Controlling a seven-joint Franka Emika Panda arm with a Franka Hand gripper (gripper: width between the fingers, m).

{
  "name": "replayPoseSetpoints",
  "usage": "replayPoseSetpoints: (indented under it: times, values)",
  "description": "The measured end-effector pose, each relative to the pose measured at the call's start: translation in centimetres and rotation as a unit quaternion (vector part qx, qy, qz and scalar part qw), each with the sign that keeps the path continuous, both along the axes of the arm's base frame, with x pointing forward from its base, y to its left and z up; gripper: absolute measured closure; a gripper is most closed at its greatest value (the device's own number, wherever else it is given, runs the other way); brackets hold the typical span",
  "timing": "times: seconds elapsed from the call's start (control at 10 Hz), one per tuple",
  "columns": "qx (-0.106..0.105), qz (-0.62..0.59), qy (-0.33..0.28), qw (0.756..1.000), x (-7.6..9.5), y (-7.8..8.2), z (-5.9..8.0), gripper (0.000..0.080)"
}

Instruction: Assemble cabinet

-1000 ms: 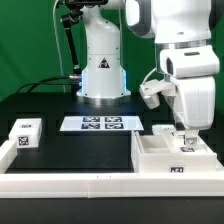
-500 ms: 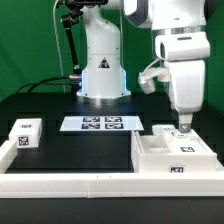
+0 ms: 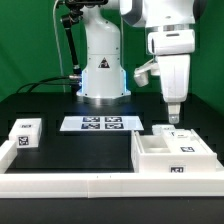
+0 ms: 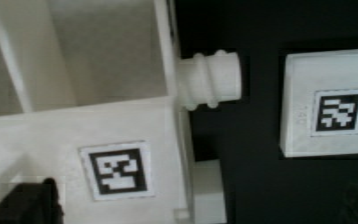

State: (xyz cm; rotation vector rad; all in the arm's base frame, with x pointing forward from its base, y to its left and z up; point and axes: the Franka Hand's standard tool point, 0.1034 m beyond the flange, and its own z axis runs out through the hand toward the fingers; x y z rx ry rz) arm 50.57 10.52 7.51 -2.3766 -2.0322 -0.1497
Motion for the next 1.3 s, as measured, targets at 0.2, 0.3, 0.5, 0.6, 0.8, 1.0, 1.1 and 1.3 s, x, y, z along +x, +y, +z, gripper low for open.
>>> replayPoseSetpoints:
  times: [0.2, 0.3, 0.5, 0.6, 0.8, 1.0, 1.1, 1.3]
  values:
    - [0.001, -0.018, 0.007, 1.0, -0.8, 0.2, -0.5, 0.0002]
    - [0.001, -0.019, 0.007, 1.0, -0.8, 0.1, -0.5, 0.0002]
    - [0.001, -0.019, 0.008, 1.0, -0.8, 0.1, -0.6, 0.0002]
    - [0.001, -0.019, 0.008, 1.0, -0.9, 0.1, -0.6, 0.0002]
    - [-0.002, -0.014, 0.011, 1.0, -3.8, 0.0, -0.8, 0.0002]
    - [-0.002, -0.009, 0.021, 1.0, -6.7, 0.6, -1.6, 0.0002]
    - [-0.001, -0.009, 0.029, 1.0, -7.7, 0.9, -2.2, 0.0002]
    - [-0.001, -0.015, 0.029, 0.999, -7.7, 1.0, -2.2, 0.0002]
